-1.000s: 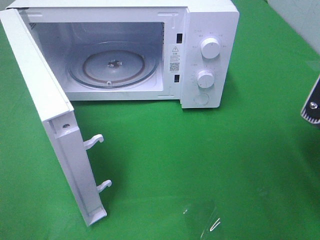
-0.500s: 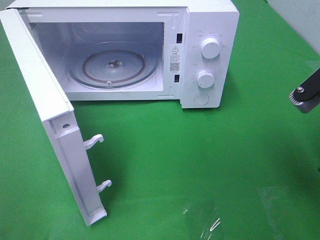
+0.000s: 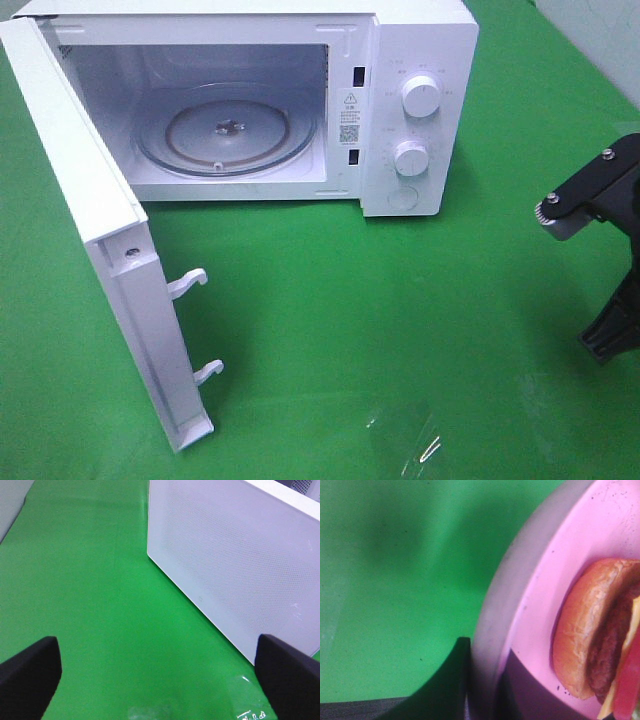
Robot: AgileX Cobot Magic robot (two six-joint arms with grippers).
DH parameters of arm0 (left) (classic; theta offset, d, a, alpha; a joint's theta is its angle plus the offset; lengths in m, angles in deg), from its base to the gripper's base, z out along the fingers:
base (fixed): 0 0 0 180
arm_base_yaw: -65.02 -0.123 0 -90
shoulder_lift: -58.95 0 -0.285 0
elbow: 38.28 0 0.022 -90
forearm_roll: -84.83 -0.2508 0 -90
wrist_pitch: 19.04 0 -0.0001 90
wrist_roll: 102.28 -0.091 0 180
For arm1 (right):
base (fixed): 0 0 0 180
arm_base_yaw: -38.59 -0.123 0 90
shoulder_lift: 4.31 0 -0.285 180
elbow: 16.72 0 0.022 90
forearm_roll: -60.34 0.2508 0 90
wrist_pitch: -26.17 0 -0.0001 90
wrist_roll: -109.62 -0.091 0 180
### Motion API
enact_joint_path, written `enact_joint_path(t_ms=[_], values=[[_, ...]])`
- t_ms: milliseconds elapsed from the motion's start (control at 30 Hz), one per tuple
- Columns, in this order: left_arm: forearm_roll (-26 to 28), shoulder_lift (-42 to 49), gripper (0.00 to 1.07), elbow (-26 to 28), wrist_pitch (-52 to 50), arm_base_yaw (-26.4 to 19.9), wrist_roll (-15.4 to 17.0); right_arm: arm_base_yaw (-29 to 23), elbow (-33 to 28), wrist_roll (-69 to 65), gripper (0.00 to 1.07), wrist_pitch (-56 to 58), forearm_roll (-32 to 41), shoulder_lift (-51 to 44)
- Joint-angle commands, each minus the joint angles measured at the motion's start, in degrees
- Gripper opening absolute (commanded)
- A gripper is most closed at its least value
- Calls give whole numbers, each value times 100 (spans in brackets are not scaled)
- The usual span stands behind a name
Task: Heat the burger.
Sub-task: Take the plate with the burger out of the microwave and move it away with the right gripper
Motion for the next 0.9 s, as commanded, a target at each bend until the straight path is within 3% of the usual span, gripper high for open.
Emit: enact_joint_path(t_ms=[33,900], values=[[29,97,97,-17,-46,-23,29,40,40,-172,0,80,-361,172],[29,97,97,-17,-46,-23,29,40,40,-940,0,-985,-458,1736]])
